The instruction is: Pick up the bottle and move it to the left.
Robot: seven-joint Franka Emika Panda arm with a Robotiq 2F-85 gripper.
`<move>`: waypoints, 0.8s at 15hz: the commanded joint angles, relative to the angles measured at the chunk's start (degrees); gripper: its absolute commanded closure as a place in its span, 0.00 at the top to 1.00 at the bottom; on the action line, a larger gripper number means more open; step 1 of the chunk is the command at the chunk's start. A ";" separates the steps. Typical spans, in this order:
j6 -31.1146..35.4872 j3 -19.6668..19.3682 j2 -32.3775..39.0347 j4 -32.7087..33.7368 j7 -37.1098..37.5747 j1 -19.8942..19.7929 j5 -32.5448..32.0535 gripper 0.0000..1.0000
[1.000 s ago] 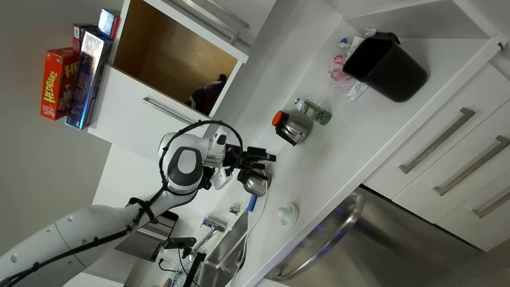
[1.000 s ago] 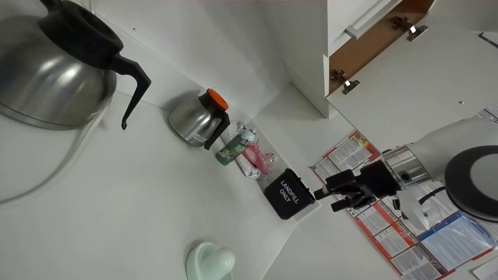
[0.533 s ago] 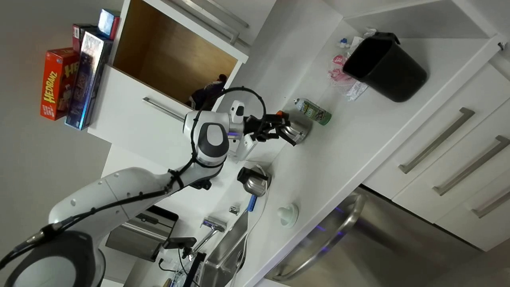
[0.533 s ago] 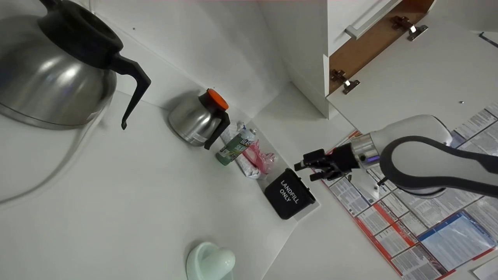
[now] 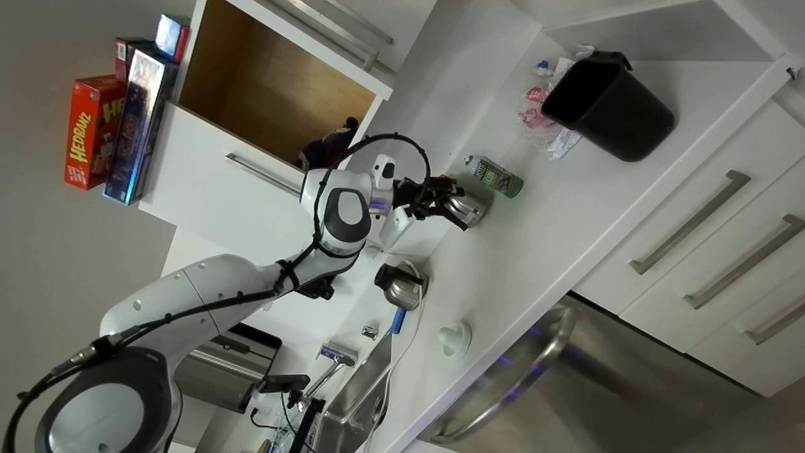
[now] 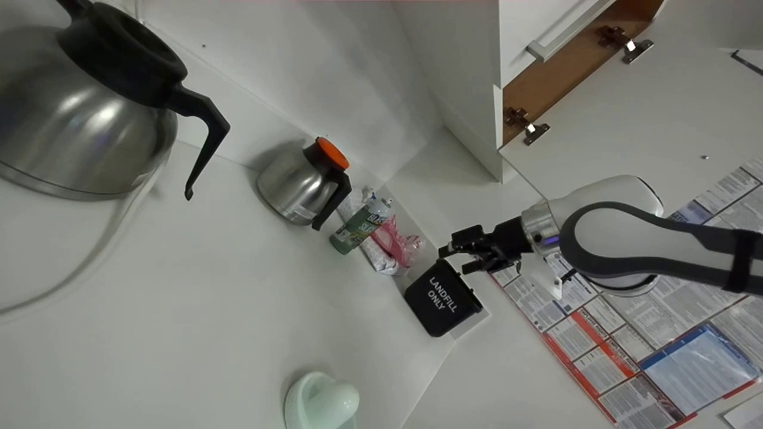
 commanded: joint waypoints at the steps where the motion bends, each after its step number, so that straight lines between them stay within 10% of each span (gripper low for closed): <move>1: 3.40 -0.99 1.44 0.82 1.35 0.82 -1.62 1.00; 12: 21.73 1.89 19.89 14.57 -10.32 -0.95 -0.62 1.00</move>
